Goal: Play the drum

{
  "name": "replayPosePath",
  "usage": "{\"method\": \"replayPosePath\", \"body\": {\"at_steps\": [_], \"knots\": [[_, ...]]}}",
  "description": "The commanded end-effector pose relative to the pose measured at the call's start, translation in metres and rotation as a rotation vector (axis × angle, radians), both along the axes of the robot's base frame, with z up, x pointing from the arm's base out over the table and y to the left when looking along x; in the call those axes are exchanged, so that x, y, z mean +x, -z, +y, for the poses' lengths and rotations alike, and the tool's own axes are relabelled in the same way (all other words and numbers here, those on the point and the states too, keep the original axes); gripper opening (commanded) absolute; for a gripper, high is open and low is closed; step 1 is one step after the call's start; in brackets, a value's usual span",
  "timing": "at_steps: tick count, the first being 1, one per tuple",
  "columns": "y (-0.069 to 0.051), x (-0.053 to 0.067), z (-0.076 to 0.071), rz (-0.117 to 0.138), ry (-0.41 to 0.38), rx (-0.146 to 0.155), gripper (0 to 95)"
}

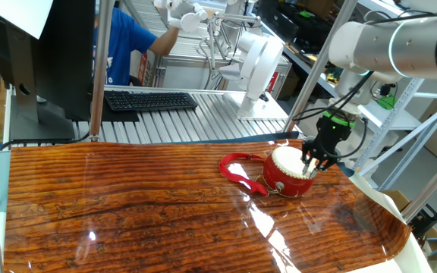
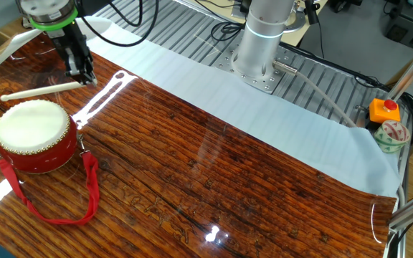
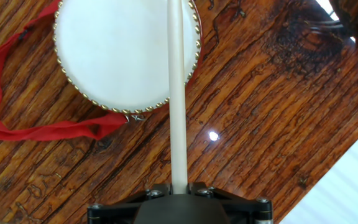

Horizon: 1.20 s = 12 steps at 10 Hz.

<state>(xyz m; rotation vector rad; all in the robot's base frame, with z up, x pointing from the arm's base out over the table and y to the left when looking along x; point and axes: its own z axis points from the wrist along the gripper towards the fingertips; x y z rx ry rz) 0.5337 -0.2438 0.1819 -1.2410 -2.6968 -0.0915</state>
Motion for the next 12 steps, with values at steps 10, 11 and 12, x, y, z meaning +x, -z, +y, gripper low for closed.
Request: {"method": "replayPosePath", "body": {"at_steps": [10, 11, 12], "knots": [[0.0001, -0.0020, 0.0008, -0.016, 0.011, 0.011, 0.0], [0.0001, -0.0020, 0.0008, -0.034, 0.012, 0.012, 0.0], [0.0001, -0.0020, 0.0008, -0.055, 0.014, 0.012, 0.0]]}}
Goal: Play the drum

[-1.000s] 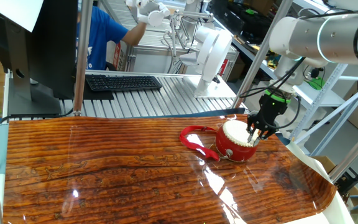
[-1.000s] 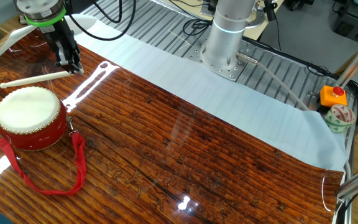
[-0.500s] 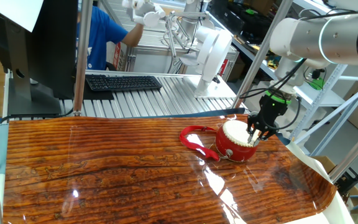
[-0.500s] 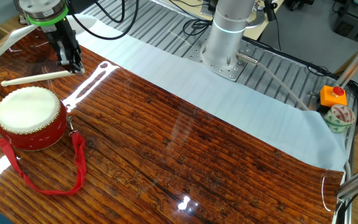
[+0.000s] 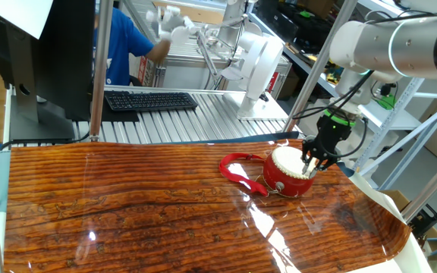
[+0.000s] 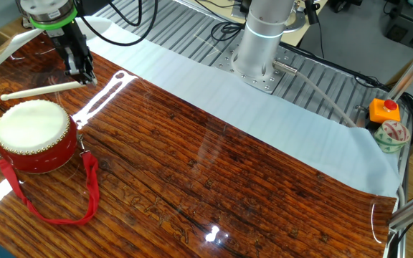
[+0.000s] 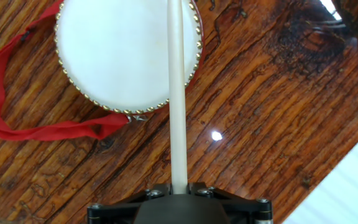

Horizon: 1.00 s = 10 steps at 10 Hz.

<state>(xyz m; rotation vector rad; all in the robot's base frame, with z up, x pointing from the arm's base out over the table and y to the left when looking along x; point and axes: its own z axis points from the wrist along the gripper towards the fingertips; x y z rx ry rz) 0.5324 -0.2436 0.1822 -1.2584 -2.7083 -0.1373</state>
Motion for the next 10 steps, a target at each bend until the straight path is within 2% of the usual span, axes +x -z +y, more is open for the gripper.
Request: {"method": "replayPosePath", "body": {"at_steps": [1, 4, 6, 7, 10], "knots": [[0.000, -0.001, 0.001, -0.035, 0.006, -0.006, 0.0], [0.002, -0.003, 0.000, -0.067, 0.017, -0.001, 0.0], [0.001, -0.007, 0.001, -0.068, 0.025, 0.006, 0.0], [-0.004, -0.009, 0.003, -0.065, 0.027, 0.005, 0.0], [-0.031, -0.020, 0.010, -0.043, 0.032, 0.018, 0.0]]}}
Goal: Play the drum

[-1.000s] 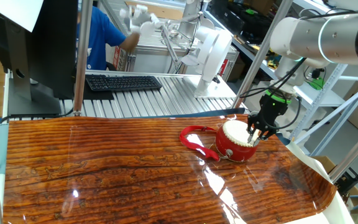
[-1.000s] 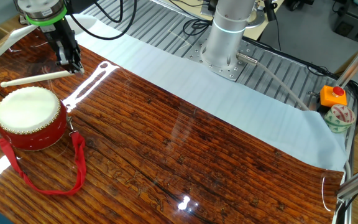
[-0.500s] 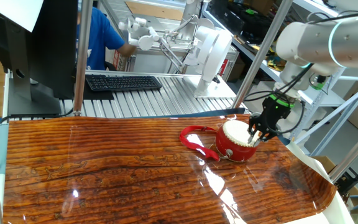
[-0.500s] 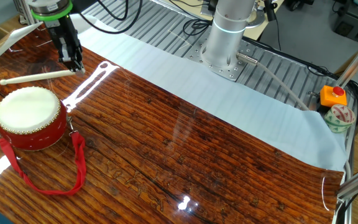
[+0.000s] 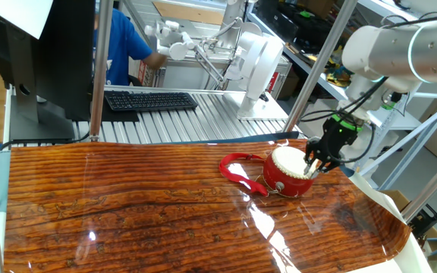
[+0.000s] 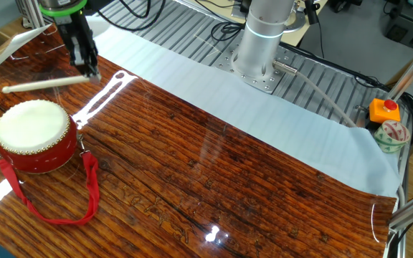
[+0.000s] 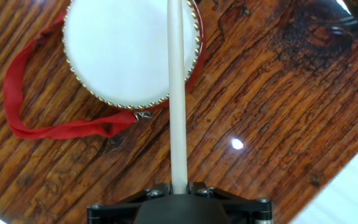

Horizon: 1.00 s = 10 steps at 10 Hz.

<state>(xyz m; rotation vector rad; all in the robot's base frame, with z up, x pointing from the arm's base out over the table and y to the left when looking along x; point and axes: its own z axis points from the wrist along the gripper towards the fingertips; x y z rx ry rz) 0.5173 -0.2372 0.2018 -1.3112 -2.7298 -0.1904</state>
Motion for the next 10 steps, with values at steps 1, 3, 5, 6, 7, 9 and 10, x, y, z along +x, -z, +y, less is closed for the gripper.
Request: {"method": "replayPosePath", "body": {"at_steps": [1, 3, 5, 6, 7, 9, 10], "knots": [[-0.019, -0.008, 0.006, 0.012, 0.001, 0.011, 0.0], [-0.031, -0.014, 0.012, 0.010, -0.003, 0.017, 0.0], [-0.036, -0.010, 0.012, 0.009, -0.012, 0.032, 0.0], [-0.043, -0.004, 0.012, 0.016, -0.015, 0.037, 0.0], [-0.048, -0.001, 0.011, 0.023, -0.018, 0.041, 0.0], [-0.054, 0.002, 0.010, 0.027, -0.022, 0.057, 0.0], [-0.054, 0.002, 0.010, 0.026, -0.024, 0.061, 0.0]]}}
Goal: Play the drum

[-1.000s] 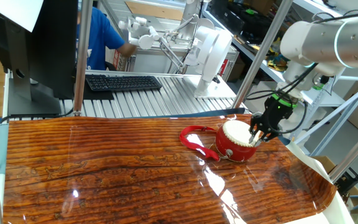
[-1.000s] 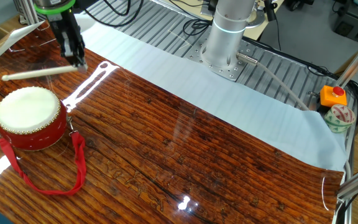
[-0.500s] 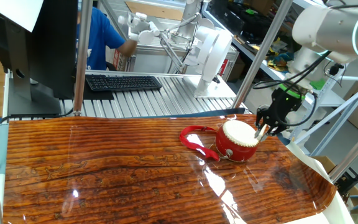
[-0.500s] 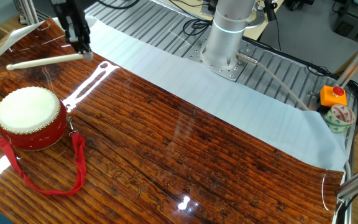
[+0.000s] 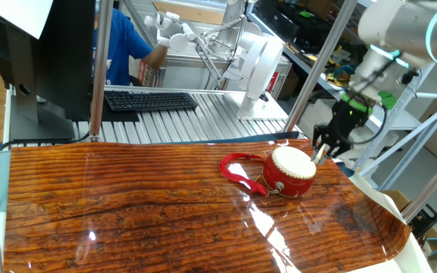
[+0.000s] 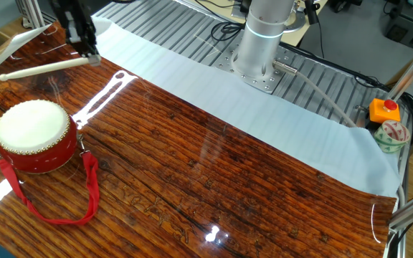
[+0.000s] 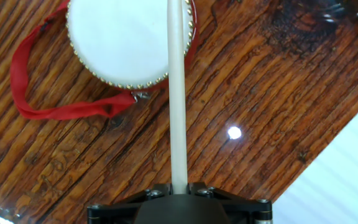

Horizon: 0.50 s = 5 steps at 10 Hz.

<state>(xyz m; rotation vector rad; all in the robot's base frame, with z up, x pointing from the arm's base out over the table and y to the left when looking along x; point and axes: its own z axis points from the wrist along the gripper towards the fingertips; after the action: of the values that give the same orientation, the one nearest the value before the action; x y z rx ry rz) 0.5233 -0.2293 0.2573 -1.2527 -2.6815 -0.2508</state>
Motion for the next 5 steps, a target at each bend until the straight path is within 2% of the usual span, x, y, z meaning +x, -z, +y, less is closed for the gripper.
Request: {"method": "replayPosePath", "body": {"at_steps": [1, 3, 5], "knots": [[0.0017, -0.0040, 0.0025, -0.012, -0.003, -0.001, 0.0], [0.0025, -0.0037, 0.0028, 0.001, -0.012, 0.022, 0.0], [0.0064, -0.0022, 0.0043, 0.018, -0.009, 0.030, 0.0]]}}
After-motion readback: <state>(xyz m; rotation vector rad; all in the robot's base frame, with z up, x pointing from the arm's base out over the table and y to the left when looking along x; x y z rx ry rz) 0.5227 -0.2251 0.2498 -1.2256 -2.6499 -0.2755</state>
